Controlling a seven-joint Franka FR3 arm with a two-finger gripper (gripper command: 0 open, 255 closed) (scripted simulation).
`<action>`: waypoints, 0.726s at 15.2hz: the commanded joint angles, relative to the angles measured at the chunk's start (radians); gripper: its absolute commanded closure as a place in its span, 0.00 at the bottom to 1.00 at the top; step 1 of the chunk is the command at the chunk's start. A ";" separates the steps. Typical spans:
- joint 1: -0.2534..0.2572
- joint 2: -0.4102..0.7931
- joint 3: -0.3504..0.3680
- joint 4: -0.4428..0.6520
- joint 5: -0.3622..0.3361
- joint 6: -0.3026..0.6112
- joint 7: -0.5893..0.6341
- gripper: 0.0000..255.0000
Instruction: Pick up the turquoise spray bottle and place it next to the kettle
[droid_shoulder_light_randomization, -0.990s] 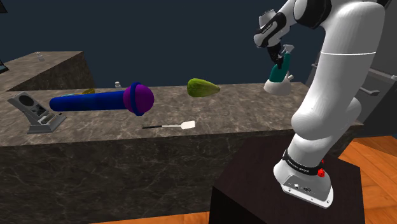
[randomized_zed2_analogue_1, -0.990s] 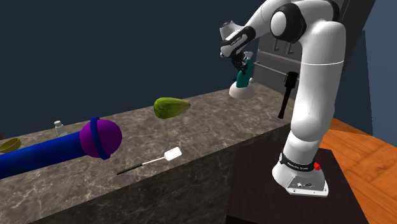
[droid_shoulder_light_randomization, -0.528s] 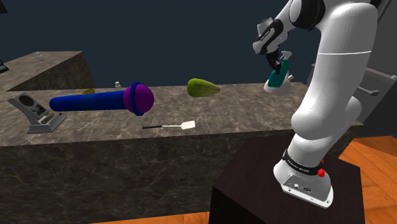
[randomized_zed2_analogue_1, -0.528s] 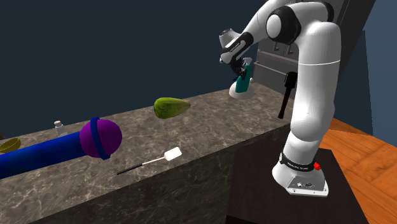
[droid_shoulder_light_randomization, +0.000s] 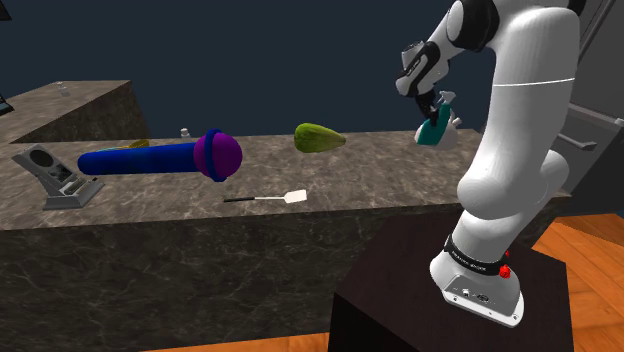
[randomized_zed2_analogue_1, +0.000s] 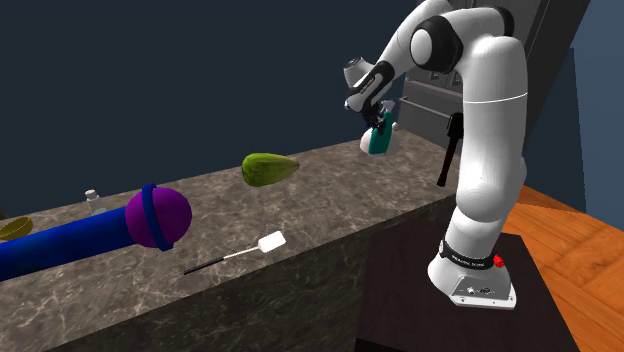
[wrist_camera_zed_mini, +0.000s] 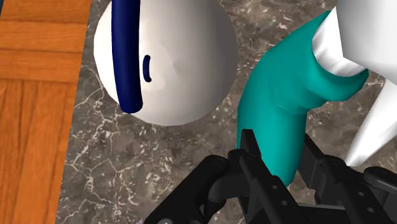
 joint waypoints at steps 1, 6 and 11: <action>-0.004 0.016 0.001 -0.008 0.001 0.023 0.007 1.00; -0.012 0.057 0.004 -0.023 0.004 0.075 0.026 1.00; -0.012 0.057 0.004 -0.023 0.004 0.075 0.026 1.00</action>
